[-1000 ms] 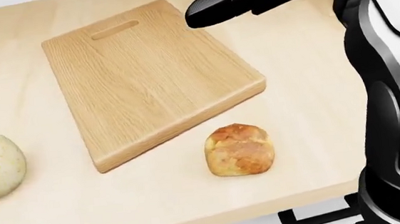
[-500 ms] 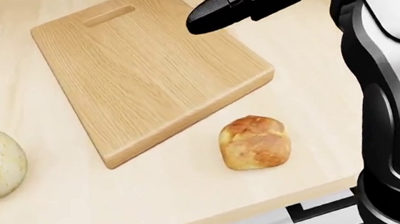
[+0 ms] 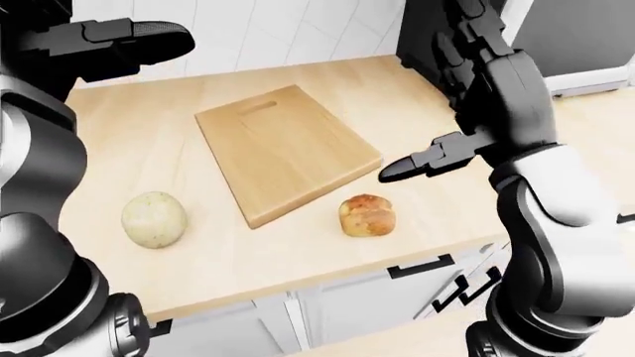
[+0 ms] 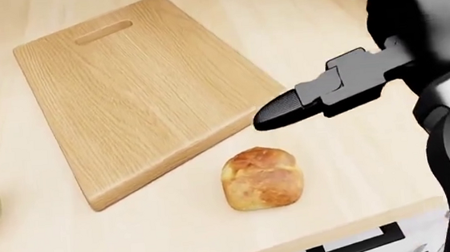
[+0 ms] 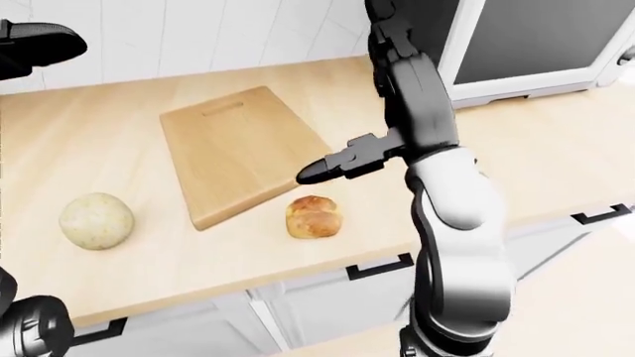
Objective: Place the bread and cheese on the cutting board.
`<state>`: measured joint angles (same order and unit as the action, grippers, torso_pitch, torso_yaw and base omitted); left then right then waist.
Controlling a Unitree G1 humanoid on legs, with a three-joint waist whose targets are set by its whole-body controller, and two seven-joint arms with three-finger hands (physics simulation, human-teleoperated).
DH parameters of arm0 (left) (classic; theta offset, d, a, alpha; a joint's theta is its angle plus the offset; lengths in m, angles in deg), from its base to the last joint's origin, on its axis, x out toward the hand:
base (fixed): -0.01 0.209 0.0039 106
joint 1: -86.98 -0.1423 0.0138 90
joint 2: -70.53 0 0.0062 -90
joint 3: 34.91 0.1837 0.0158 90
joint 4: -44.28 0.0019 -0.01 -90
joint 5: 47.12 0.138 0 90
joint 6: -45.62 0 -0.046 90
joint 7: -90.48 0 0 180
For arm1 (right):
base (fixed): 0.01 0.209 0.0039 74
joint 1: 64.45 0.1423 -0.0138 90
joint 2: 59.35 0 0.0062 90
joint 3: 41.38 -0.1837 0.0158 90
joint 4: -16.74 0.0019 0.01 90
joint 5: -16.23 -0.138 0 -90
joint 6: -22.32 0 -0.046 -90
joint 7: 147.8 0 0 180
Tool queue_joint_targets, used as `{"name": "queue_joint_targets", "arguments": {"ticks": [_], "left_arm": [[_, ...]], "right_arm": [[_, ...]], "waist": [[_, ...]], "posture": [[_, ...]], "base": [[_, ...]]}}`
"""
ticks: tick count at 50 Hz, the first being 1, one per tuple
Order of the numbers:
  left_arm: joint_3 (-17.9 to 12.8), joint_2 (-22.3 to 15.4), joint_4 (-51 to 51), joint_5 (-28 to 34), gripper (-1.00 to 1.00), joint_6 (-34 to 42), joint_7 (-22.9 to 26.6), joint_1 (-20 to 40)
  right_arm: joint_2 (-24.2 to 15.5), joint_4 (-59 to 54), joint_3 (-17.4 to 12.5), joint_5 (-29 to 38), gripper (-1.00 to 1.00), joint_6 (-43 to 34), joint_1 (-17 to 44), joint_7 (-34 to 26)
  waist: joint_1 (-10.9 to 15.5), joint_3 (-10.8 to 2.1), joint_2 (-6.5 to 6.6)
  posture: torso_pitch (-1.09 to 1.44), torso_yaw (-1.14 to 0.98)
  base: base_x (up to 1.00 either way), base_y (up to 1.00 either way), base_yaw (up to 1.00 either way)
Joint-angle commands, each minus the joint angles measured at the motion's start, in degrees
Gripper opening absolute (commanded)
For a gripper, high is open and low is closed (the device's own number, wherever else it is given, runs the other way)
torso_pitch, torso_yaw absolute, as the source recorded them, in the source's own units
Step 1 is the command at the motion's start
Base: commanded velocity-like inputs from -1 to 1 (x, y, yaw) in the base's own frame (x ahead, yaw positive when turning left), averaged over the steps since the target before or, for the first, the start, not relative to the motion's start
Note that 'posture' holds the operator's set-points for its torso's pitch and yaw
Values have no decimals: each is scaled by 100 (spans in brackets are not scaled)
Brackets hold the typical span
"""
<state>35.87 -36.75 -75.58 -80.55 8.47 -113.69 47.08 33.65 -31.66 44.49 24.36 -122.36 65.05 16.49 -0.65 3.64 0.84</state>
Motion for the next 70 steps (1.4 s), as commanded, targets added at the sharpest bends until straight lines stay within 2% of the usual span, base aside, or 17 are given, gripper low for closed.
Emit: {"name": "queue_joint_targets", "arguments": {"ticks": [1,6,7,10,16,22,24,30,36,44,45,46,53,57,63,70], "left_arm": [[-94,-128,-61,-17,100,-177,-25,159],[-95,-193,-41,-92,100,-215,-83,152],[-90,-203,-36,-101,100,-224,-89,147],[-100,-240,-9,-109,100,-258,-87,131],[-118,-305,-28,-187,100,-244,-145,136],[-73,-297,-70,-157,100,-228,-159,135],[-72,-287,-53,-126,100,-245,-138,125],[-90,-271,-40,-100,100,-254,-116,120],[-73,-256,-50,-69,100,-255,-106,109],[-47,-225,-67,-14,100,-243,-95,107],[-27,-212,-96,-3,100,-220,-100,119],[-29,-205,-101,5,100,-213,-94,124],[-32,-169,-96,79,100,-215,-36,123],[-11,-132,-110,127,100,-220,-10,106],[10,-75,-90,210,100,-252,38,80],[14,-51,-86,305,100,-252,93,83]], "right_arm": [[2,195,25,77,100,215,-83,-54],[119,433,223,356,100,431,-515,-277],[252,596,164,280,100,380,-559,-339],[279,771,178,339,100,304,-634,-433],[491,1143,327,440,100,696,-1574,-477],[638,1345,117,442,100,974,-2278,-535],[665,1361,154,450,100,1074,-2479,-513],[598,1495,-10,465,100,943,-2612,-630],[695,1326,163,466,100,1431,-3123,-624],[785,1004,231,549,100,1684,-3221,-656],[804,955,283,579,88,1693,-3220,-647],[814,933,293,593,88,1702,-3220,-644],[865,748,302,710,91,1539,-3126,-567],[898,633,388,780,82,1428,-3045,-496],[917,524,470,873,95,1100,-2758,-432],[945,382,602,948,76,1018,-2669,-416]], "waist": [[5,-159,4],[-8,-163,11],[-7,-166,12],[-6,-163,23],[-11,-165,23],[-5,-175,26],[-3,-176,27],[-10,-185,28],[0,-185,20],[3,-202,24],[5,-202,24],[5,-205,24],[7,-224,22],[13,-229,21],[10,-246,25],[9,-248,28]], "posture": [[0,0],[0,0],[0,0],[0,0],[0,0],[0,0],[0,0],[0,0],[0,0],[0,0],[0,0],[0,0],[0,0],[0,0],[0,0],[0,0]], "base": [[0,0,0],[0,0,0],[0,0,0],[0,0,0],[0,0,0],[0,0,0],[0,0,0],[0,0,0],[0,0,0],[0,0,0],[0,0,0],[0,0,0],[0,0,0],[0,0,0],[0,0,0],[0,0,0]]}}
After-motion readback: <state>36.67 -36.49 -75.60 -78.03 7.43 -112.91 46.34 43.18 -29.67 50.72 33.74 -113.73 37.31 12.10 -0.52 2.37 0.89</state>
